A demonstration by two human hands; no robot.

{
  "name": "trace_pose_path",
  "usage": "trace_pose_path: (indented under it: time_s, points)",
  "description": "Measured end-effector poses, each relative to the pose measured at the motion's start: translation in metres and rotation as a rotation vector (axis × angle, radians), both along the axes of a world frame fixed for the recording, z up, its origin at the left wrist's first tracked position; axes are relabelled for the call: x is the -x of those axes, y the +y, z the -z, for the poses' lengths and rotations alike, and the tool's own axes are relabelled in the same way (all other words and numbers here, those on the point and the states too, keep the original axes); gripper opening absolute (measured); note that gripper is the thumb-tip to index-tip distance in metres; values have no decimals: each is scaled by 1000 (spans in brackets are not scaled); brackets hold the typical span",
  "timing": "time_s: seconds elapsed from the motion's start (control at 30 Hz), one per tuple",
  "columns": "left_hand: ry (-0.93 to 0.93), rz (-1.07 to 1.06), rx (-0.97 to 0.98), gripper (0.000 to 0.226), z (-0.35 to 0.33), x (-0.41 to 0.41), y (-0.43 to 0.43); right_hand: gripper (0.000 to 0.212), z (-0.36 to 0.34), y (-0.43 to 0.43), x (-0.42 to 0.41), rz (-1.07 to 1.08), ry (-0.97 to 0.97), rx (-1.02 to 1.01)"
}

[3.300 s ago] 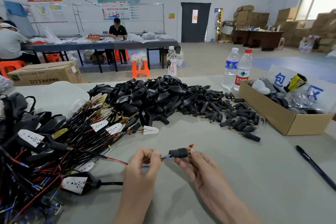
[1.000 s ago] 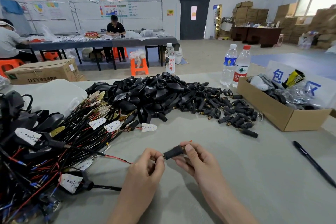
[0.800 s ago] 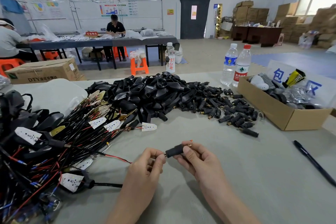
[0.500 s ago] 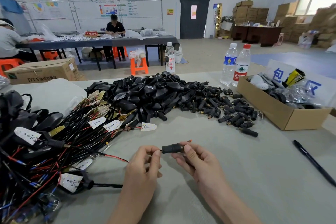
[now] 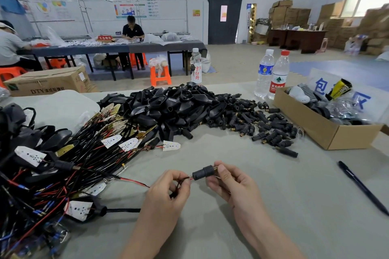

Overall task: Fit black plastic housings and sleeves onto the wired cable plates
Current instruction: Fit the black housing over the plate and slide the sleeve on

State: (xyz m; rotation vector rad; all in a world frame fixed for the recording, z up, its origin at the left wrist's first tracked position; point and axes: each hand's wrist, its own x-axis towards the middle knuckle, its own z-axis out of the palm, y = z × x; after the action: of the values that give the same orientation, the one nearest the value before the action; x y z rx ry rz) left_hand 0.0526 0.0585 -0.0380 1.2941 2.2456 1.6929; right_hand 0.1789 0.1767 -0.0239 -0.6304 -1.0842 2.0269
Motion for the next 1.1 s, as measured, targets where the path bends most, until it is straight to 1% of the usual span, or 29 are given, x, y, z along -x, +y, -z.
trace_pose_path:
  time_s: [0.23,0.3,0.4,0.5,0.57,0.63,0.7,0.8,0.87,0.93,0.97,1.03,1.1]
  points:
    - [6,19,30,16,-4,1,-3,30,-5,-2,-2,-101,-11,-22]
    - [58,33,71,18,-5,1,-4,25,-7,-2,-3,-120,-51,-59]
    - [143,54,140,15,-6,1,-7,15,-7,-1,-4,-134,-108,-120]
    - [136,51,131,16,-5,2,-7,10,-9,-3,-5,-146,-120,-162]
    - [113,34,99,16,-5,3,-7,12,-10,-3,-5,-127,-113,-165]
    - [73,20,75,14,-5,4,-8,10,-9,-1,-5,-98,-108,-148]
    - [54,33,83,12,-5,6,-10,11,-8,1,-5,-78,-96,-113]
    - [83,45,101,13,-5,7,-11,28,-9,1,-5,-82,-75,-85]
    - [154,50,103,13,-7,6,-12,30,-10,1,-6,-104,-69,-85]
    - [235,61,101,15,-9,3,-12,26,-11,0,-8,-123,-82,-115]
    - [246,63,93,17,-10,2,-12,21,-12,1,-8,-127,-101,-140]
    - [208,61,79,22,-10,3,-12,11,-12,1,-10,-130,-152,-201]
    - [159,67,85,25,-8,6,-12,9,-12,1,-11,-135,-201,-260]
